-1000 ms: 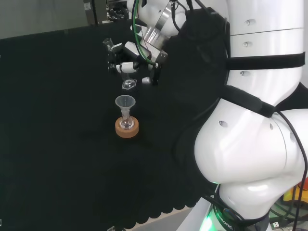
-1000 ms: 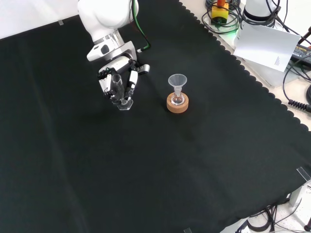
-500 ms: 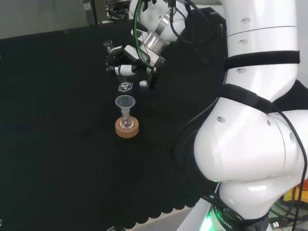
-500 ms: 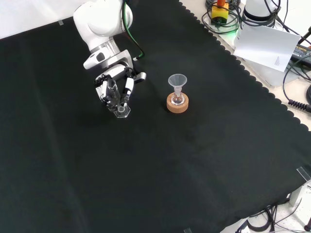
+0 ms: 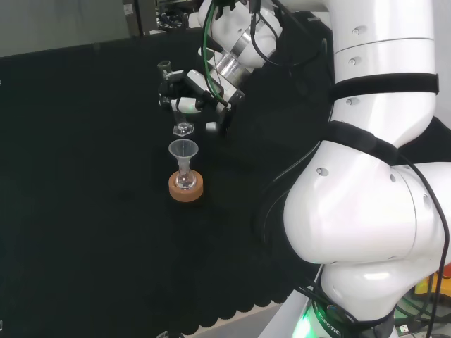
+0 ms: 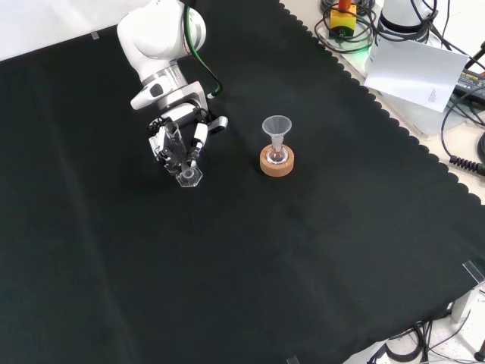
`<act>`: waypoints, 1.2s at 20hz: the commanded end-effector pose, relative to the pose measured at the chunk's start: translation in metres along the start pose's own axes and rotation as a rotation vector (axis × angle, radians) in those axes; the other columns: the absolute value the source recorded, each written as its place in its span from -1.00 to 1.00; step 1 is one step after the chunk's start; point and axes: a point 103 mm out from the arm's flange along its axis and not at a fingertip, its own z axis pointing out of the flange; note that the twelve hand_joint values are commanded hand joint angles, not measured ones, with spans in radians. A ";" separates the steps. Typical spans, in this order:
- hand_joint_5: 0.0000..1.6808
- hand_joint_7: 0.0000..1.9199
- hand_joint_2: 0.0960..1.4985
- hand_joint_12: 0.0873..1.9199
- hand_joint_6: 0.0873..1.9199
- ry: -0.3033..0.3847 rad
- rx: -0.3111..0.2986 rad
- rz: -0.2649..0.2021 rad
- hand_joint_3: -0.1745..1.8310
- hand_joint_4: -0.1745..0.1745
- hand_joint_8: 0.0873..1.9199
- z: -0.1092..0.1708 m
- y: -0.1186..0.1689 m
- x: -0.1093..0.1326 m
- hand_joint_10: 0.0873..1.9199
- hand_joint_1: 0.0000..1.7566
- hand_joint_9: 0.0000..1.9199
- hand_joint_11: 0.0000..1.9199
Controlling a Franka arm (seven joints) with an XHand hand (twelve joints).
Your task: Put the graduated cylinder back on the table.
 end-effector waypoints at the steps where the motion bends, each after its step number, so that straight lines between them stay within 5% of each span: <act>1: 0.09 0.25 0.64 -0.27 0.15 0.031 -0.008 0.002 -1.00 -0.83 -0.86 0.003 -0.001 -0.004 -1.00 0.27 0.45 0.31; 15: 0.04 0.05 0.60 -0.15 0.19 0.052 0.008 0.004 -0.91 -0.88 -0.56 0.006 -0.004 -0.006 -1.00 0.27 0.39 0.18; 24: 0.07 -0.12 0.52 0.06 0.15 0.081 0.045 0.043 -0.83 0.07 -0.44 0.000 -0.011 -0.013 -1.00 0.19 0.31 -0.06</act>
